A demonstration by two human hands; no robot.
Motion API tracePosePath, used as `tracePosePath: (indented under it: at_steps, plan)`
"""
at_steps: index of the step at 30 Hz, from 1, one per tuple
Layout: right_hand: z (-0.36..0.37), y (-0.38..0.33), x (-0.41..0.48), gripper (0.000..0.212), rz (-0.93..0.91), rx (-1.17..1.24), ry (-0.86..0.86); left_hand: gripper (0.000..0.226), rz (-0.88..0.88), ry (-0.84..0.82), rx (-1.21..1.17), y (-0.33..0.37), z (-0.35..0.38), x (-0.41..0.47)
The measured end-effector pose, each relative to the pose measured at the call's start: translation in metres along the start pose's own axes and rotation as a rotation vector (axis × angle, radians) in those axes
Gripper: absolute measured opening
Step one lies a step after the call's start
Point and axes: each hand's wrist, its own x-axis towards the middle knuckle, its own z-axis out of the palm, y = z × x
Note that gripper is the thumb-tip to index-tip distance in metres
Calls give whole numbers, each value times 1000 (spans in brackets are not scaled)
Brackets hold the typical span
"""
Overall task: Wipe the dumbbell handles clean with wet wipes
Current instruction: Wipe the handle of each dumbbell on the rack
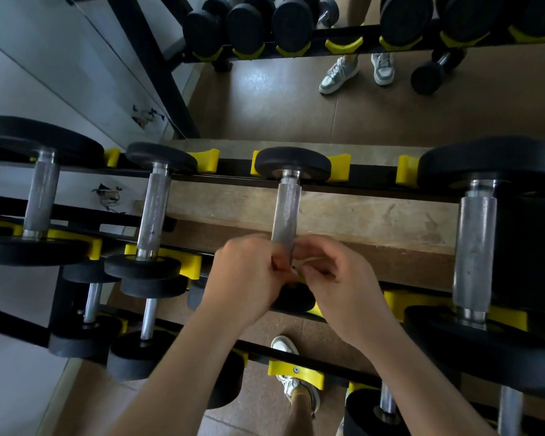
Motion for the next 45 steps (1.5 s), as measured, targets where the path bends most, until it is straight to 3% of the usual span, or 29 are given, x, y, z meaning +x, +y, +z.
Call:
tracePosePath:
  at_steps: [2,4,7,9,14,16,19,22,26,30,33,36,38,42,45]
  plan:
    - [0,0,0,28,20,60,-25,9,-34,-46,28,5,-7,6]
    - [0,-2,3,24,1,79,-22,14,-69,-72,-99,5,-11,3]
    - [2,-4,11,19,-141,-178,-37,40,-33,-79,-336,-5,-10,-18]
    - [4,-1,14,12,-234,-336,-38,44,73,20,-388,-8,-5,-35]
    - [-2,9,9,13,76,-154,-76,51,129,152,-189,-8,16,-71]
    - [3,7,12,11,91,-190,-38,51,108,181,-120,-11,21,-74]
    - [19,-4,13,5,-4,-236,29,33,73,255,-122,-16,23,-70]
    - [17,-6,11,5,-21,-225,-84,30,99,230,-235,-30,18,-68]
    - [2,-11,15,13,34,-97,-283,30,317,233,-263,-52,14,-59]
    - [18,-5,17,22,-49,-215,-85,38,246,281,-504,-73,21,-58]
    - [25,5,31,21,-174,-286,217,61,72,149,-788,-79,27,-56]
    - [28,0,65,16,-226,-202,425,56,-63,10,-1099,-87,31,-51]
    - [33,-3,69,15,-204,-144,445,44,-74,-40,-1154,-93,33,-49]
    - [42,0,28,23,-54,-52,233,50,-54,-172,-1076,-99,21,-42]
    - [35,0,33,26,-49,-117,337,46,83,-234,-888,-86,2,-34]
